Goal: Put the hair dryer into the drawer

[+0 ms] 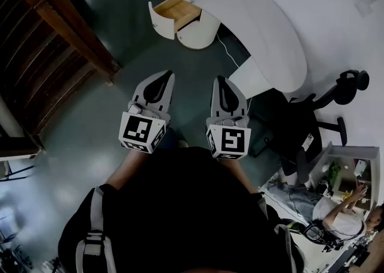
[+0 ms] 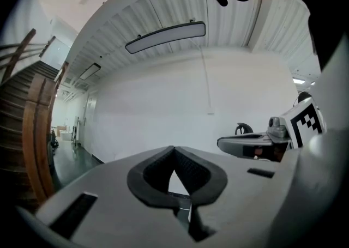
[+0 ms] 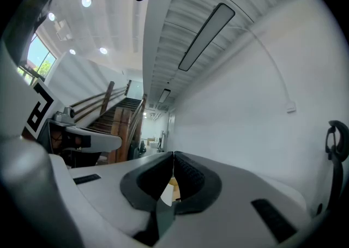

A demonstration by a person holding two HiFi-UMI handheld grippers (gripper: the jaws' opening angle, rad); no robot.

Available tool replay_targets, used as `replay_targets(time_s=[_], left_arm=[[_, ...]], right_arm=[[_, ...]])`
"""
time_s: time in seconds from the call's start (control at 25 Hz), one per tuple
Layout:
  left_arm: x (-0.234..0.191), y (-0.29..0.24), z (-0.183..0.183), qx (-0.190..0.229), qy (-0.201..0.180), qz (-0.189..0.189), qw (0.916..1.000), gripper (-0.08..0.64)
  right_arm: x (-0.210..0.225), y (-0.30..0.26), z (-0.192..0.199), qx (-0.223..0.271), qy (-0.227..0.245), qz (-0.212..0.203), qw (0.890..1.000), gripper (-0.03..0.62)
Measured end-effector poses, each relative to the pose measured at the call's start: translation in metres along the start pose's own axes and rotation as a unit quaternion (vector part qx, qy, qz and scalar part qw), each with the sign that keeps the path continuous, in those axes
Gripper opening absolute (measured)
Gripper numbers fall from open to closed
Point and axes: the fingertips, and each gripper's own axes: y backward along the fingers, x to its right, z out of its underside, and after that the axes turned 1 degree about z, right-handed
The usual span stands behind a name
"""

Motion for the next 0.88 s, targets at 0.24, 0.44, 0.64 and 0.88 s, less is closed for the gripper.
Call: replay_targets(time_s=[0.24, 0.44, 0.64, 0.88], left_arm=[[-0.016, -0.022, 0.006, -0.011, -0.008, -0.004, 0.9999, 0.009], [-0.03, -0.055, 0.014, -0.023, 0.0, 0.011, 0.9997, 0.077], [-0.059, -0.093, 0.024, -0.033, 0.009, 0.022, 0.9992, 0.123], [-0.106, -0.148, 0.032, -0.048, 0.012, 0.04, 0.998, 0.153]], right_arm=[[0.0, -0.021, 0.006, -0.006, -0.003, -0.008, 1.0, 0.025], [0.01, -0.045, 0.014, -0.016, -0.002, -0.002, 1.0, 0.025], [0.02, -0.086, 0.026, -0.029, 0.002, 0.004, 1.0, 0.025], [0.028, -0.153, 0.036, -0.039, -0.003, 0.009, 0.999, 0.025]])
